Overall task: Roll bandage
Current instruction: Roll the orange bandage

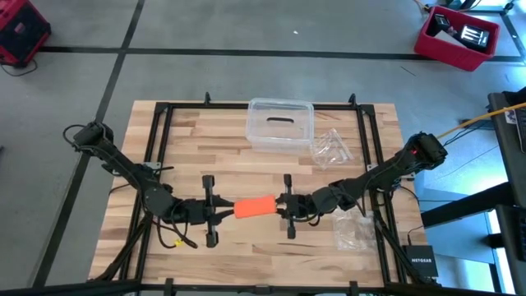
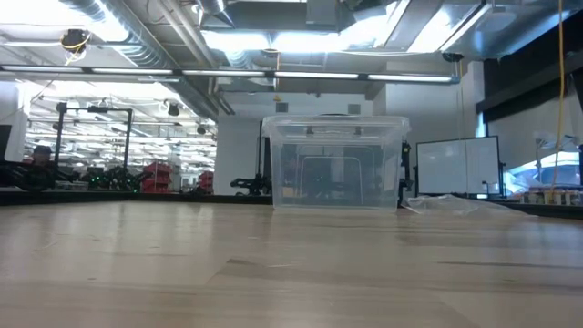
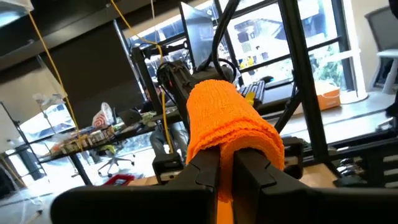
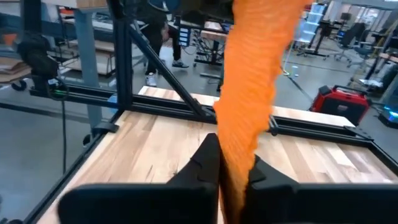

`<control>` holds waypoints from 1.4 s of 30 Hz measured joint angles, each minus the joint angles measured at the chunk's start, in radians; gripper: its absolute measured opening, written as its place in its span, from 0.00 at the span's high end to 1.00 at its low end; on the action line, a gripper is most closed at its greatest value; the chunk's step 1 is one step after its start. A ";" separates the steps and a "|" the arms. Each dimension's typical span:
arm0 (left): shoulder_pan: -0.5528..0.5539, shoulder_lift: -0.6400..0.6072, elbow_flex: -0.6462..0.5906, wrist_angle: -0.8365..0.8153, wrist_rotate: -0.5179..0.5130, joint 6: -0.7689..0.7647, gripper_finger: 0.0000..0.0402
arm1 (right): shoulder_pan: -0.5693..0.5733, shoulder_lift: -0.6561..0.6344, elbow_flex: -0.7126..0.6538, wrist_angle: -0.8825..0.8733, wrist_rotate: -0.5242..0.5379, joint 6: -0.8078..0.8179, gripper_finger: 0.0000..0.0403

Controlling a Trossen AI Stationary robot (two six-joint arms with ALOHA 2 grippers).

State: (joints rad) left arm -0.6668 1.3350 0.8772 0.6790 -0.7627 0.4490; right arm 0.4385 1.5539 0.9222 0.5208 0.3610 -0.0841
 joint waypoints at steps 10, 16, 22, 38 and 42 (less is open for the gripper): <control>0.048 0.000 0.000 0.011 -0.058 0.070 0.96 | 0.067 0.000 0.001 0.011 -0.010 0.000 0.99; 0.060 0.000 0.000 -0.002 -0.062 0.112 0.96 | 0.112 0.000 0.001 0.031 0.015 0.000 0.99; 0.062 0.022 0.000 -0.035 -0.068 0.139 0.96 | 0.134 0.000 0.044 0.034 0.016 -0.043 0.99; 0.063 0.050 0.000 -0.117 -0.073 0.089 0.96 | 0.139 0.000 0.344 -0.284 0.037 -0.258 0.99; 0.046 0.050 0.000 -0.118 -0.070 0.092 0.96 | 0.137 0.000 0.383 -0.317 0.095 -0.316 0.99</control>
State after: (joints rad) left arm -0.6209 1.3849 0.8776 0.5612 -0.8322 0.5410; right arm 0.5755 1.5539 1.3048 0.2043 0.4565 -0.3999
